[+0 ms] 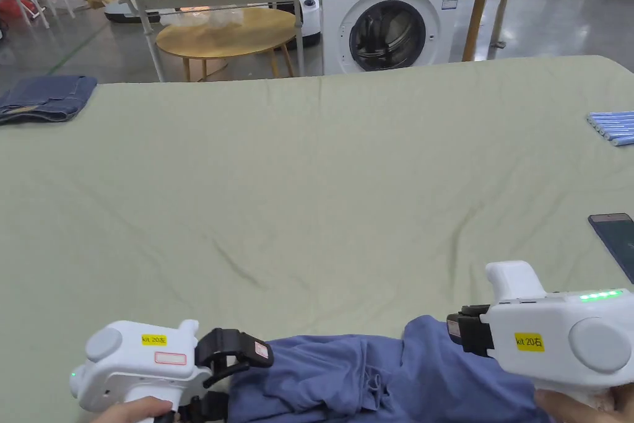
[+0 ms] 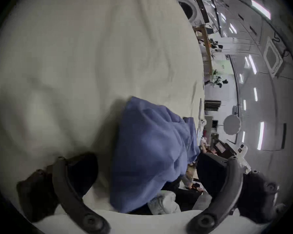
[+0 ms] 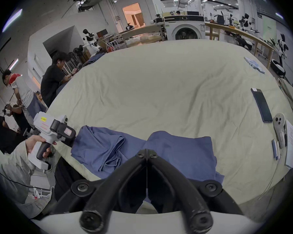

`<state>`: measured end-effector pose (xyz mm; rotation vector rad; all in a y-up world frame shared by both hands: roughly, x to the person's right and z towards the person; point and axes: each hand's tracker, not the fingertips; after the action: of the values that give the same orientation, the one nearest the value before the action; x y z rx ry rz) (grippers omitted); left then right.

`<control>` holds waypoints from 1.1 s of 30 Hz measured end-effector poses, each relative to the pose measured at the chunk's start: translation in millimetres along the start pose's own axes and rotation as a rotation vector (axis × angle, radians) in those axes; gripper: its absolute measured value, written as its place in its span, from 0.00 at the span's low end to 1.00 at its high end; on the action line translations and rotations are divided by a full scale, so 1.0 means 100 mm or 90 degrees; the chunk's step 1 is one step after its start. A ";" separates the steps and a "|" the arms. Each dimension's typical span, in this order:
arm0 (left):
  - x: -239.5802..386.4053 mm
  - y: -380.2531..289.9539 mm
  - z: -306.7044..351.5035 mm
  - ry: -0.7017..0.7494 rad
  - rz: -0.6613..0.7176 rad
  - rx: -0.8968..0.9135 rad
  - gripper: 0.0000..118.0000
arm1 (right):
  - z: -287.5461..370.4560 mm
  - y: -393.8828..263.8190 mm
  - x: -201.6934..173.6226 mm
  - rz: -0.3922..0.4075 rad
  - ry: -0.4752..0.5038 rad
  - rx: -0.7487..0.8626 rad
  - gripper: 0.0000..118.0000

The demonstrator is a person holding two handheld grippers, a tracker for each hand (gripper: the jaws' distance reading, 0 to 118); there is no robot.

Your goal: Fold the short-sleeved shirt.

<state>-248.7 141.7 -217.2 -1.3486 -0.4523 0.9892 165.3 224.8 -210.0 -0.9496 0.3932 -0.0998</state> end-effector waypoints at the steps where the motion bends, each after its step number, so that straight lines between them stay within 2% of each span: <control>1: 0.09 -0.04 -0.05 -0.018 -0.005 0.008 0.91 | 0.01 -0.01 0.01 -0.002 0.000 0.000 0.00; 2: -0.02 0.08 -0.06 -0.033 -0.001 0.011 0.85 | 0.03 -0.01 0.02 -0.002 -0.001 -0.001 0.00; 3: -0.12 0.20 -0.08 -0.017 -0.001 0.010 0.49 | 0.04 -0.01 0.02 -0.003 -0.001 -0.002 0.00; 4: -0.08 0.19 -0.11 0.010 -0.012 0.013 0.08 | 0.05 -0.02 0.03 -0.003 -0.001 -0.002 0.00; 5: -0.08 0.19 -0.08 0.043 -0.025 0.029 0.08 | 0.06 -0.02 0.04 -0.003 -0.003 -0.002 0.00; 6: -0.08 0.18 -0.05 0.028 -0.020 0.015 0.08 | 0.10 -0.02 0.03 -0.003 -0.005 -0.001 0.00; 7: -0.37 0.43 0.04 0.019 -0.016 0.014 0.08 | 0.12 -0.03 0.03 -0.002 -0.006 -0.001 0.00; 10: -0.40 0.55 0.35 0.052 -0.030 0.018 0.08 | 0.15 -0.03 0.07 -0.002 -0.007 0.003 0.00; 11: -0.29 0.41 0.38 0.046 -0.035 0.030 0.08 | 0.16 -0.03 0.09 -0.004 -0.007 0.004 0.00; 18: 0.03 0.61 0.95 0.131 -0.101 0.081 0.08 | 0.18 -0.03 0.13 -0.014 -0.005 0.011 0.00; 21: 0.32 0.59 0.97 0.166 -0.134 0.097 0.08 | 0.18 -0.03 0.12 -0.012 -0.002 0.010 0.00; 26: 1.17 0.08 0.31 0.152 -0.224 0.043 0.08 | 0.15 -0.04 0.14 -0.020 0.003 0.010 0.00; 30: 1.61 -0.02 -0.42 0.191 -0.319 -0.051 0.08 | 0.19 -0.05 0.19 -0.020 0.002 0.011 0.00; 33: 1.70 0.05 -1.01 0.297 -0.409 -0.090 0.08 | 0.24 -0.06 0.25 -0.029 -0.001 0.014 0.00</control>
<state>-79.4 217.1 -287.7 -1.3763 -0.5517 0.1074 197.9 233.0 -200.0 -0.9367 0.3676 -0.1450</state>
